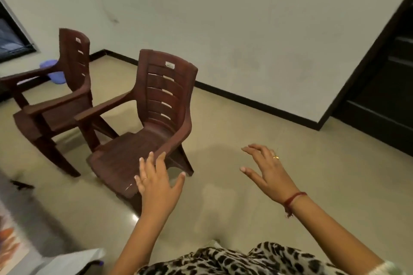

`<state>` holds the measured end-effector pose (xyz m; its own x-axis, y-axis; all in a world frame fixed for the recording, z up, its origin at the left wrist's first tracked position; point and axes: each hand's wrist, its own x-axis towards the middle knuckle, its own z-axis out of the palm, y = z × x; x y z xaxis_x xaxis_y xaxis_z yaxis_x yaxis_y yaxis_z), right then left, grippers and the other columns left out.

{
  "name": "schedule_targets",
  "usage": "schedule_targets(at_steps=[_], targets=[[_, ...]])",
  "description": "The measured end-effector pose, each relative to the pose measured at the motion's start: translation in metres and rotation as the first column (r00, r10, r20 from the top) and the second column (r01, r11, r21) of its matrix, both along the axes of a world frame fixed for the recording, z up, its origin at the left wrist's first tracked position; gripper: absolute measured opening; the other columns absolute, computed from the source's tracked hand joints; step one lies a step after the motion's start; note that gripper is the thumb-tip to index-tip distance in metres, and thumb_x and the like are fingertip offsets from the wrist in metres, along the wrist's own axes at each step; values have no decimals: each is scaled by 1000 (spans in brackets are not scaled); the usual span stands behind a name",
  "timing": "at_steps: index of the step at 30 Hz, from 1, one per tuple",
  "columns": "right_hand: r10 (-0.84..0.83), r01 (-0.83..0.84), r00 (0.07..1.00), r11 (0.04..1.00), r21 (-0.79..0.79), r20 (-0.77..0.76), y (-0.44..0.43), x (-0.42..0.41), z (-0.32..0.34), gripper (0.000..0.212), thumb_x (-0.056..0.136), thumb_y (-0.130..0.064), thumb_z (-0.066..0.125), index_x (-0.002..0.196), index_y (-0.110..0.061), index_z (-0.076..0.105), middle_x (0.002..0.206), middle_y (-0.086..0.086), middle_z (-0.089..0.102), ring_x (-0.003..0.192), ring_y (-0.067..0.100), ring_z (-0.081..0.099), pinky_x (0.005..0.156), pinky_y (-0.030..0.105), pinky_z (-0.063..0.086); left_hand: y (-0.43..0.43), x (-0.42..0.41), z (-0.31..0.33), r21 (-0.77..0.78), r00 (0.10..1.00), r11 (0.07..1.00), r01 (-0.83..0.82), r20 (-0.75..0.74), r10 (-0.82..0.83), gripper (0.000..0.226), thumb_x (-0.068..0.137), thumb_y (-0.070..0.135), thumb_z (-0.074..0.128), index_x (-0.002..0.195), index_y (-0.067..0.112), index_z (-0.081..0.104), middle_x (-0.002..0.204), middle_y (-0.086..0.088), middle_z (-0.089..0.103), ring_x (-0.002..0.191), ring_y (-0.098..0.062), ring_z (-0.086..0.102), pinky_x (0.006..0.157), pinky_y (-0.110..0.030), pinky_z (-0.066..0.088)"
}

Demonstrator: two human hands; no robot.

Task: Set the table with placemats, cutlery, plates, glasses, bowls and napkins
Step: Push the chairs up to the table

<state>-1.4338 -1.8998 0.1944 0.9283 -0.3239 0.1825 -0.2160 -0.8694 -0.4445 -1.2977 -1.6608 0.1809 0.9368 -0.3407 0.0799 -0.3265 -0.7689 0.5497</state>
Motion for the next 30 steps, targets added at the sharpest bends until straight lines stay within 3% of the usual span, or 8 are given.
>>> schedule_targets(at_steps=[2, 5, 10, 16, 22, 27, 29, 30], targets=[[40, -42, 998, 998, -45, -49, -46, 46, -5, 66, 87, -69, 24, 139, -30, 36, 143, -2, 36, 132, 17, 33, 107, 38, 34, -37, 37, -12, 32, 998, 998, -55, -42, 56, 74, 87, 47, 58, 147, 19, 24, 158, -11, 7, 146, -32, -5, 113, -57, 7], [109, -122, 988, 985, -120, -109, -108, 112, -9, 70, 86, -71, 19, 147, -36, 17, 157, -7, 9, 145, 15, 6, 115, 34, 15, -92, 99, -21, 36, 986, 992, -120, -116, 123, 76, 88, 47, 57, 148, 17, 22, 158, -12, 6, 146, -32, -5, 114, -57, 8], [248, -289, 948, 933, -212, -201, -206, 222, 14, 72, 85, -73, 11, 147, -39, -3, 154, -8, -10, 143, 13, -12, 115, 32, 0, -193, 214, 1, -73, 978, 981, -181, -120, 172, 73, 89, 44, 57, 147, 15, 24, 157, -13, 12, 146, -32, -1, 115, -54, 8], [269, -288, 955, 943, -170, -127, -306, 351, 24, 69, 86, -70, 19, 143, -43, -9, 154, -10, -8, 143, 10, -11, 113, 28, 3, -304, 326, 24, -185, 976, 959, -213, -90, 200, 70, 88, 39, 60, 145, 12, 29, 154, -14, 21, 145, -33, 8, 117, -50, 12], [432, -442, 897, 886, -138, -95, -382, 483, 4, 69, 88, -65, 28, 144, -42, -5, 157, -6, 0, 143, 10, -7, 112, 28, 4, -381, 412, 10, -158, 937, 926, -344, -121, 327, 76, 87, 44, 60, 146, 12, 25, 155, -13, 19, 145, -32, 6, 116, -53, 11], [637, -646, 762, 737, -201, -115, -430, 600, 3, 70, 90, -61, 34, 149, -33, 8, 156, 4, 17, 145, 21, 14, 115, 33, 10, -418, 459, 2, -62, 819, 825, -562, -179, 545, 88, 84, 55, 57, 149, 12, 16, 156, -12, 14, 145, -32, 3, 116, -53, 11], [771, -785, 618, 593, -179, -154, -432, 666, -2, 69, 90, -57, 38, 149, -28, 14, 154, 7, 23, 143, 24, 19, 116, 37, 18, -431, 478, -6, -10, 711, 724, -690, -198, 675, 90, 83, 56, 58, 149, 13, 16, 157, -12, 13, 145, -32, 4, 115, -55, 13], [789, -792, 603, 575, -205, -118, -426, 679, 0, 70, 90, -56, 40, 148, -26, 16, 153, 9, 26, 142, 26, 22, 116, 39, 22, -430, 480, -3, 19, 714, 728, -685, -178, 677, 90, 82, 57, 58, 149, 14, 16, 157, -12, 13, 145, -32, 4, 114, -56, 14]])
